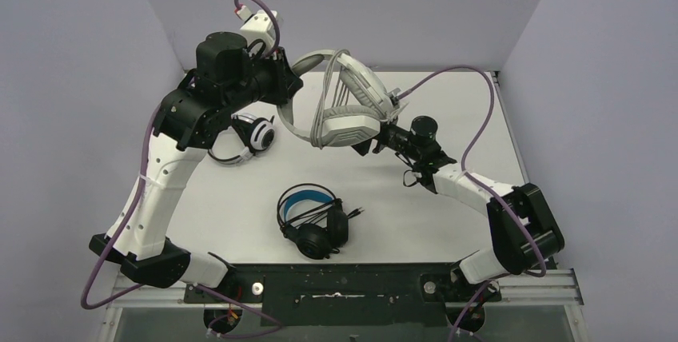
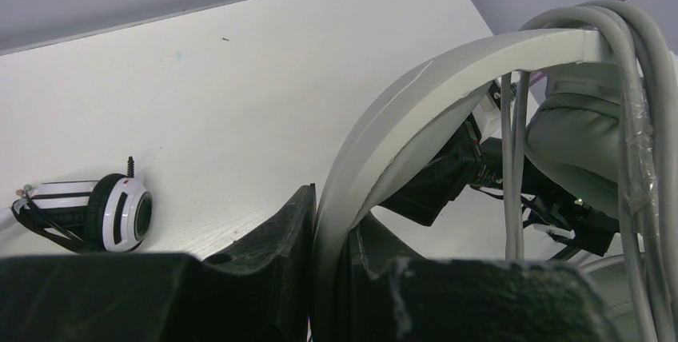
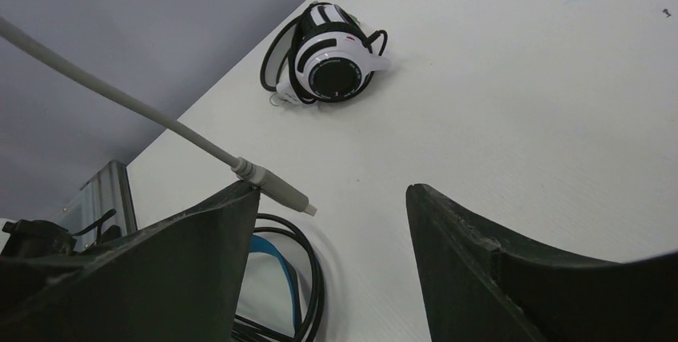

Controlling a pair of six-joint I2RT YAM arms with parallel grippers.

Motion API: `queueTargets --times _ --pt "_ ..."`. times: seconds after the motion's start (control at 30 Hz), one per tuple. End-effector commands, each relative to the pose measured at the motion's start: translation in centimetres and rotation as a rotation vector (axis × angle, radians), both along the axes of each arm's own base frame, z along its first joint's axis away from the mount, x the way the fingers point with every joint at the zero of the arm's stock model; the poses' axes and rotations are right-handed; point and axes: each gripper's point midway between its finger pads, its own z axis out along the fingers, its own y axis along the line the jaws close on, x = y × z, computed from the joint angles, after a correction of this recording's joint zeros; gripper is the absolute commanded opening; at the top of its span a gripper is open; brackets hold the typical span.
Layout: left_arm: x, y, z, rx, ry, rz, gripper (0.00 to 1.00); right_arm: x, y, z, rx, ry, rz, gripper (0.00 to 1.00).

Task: Wrap the headphones
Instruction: Wrap the headphones cable around the headphones.

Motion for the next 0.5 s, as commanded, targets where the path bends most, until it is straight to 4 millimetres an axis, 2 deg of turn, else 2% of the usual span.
queueTargets --times 0.0,0.27,0.47 --pt "-1.5 0.5 6.6 -0.156 -0.154 -0.006 0.0 -0.4 1.1 3.0 0.087 -0.088 0.045 0.69" --pt "-1.8 1.0 6.7 -0.153 -0.155 0.008 0.0 -1.4 0.8 2.5 0.055 -0.092 0.054 0.69" --pt "-2.0 1.2 6.8 -0.16 -0.155 0.01 0.0 -1.5 0.7 2.4 0.051 -0.081 0.057 0.52"
